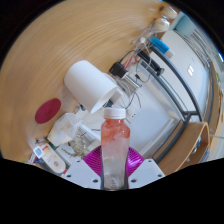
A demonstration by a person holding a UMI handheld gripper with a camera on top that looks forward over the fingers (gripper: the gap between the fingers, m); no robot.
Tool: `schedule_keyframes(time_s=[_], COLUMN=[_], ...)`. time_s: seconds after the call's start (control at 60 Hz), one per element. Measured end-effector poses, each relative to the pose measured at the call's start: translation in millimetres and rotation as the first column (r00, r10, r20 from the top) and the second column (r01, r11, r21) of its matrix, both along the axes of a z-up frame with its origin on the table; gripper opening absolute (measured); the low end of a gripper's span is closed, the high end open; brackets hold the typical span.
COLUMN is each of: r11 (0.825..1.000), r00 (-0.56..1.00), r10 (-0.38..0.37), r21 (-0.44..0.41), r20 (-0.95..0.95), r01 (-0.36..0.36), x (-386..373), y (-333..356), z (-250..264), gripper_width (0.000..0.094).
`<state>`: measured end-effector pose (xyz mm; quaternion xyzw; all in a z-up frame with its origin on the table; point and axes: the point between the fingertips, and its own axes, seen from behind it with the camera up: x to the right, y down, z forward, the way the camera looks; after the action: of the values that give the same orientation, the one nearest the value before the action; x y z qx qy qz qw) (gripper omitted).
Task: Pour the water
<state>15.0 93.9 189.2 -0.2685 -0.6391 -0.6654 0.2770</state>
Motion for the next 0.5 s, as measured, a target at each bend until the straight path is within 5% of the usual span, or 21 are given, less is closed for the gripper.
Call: schedule_keyframes(time_s=[0.117,0.35,0.5], r11=[1.0,0.999,1.0], r00=[0.99,0.999,0.936], r10=[-0.005,-0.023,0.009], r21=[0.017,0.026,0.012], r20=[0.141,0.045,-0.352], r01=[0.002,0.022,-0.005], x=[-3,11,15], y=[4,6,-1], z=[-1,0,11], gripper_width=[0.0276,0.0278,0.0279])
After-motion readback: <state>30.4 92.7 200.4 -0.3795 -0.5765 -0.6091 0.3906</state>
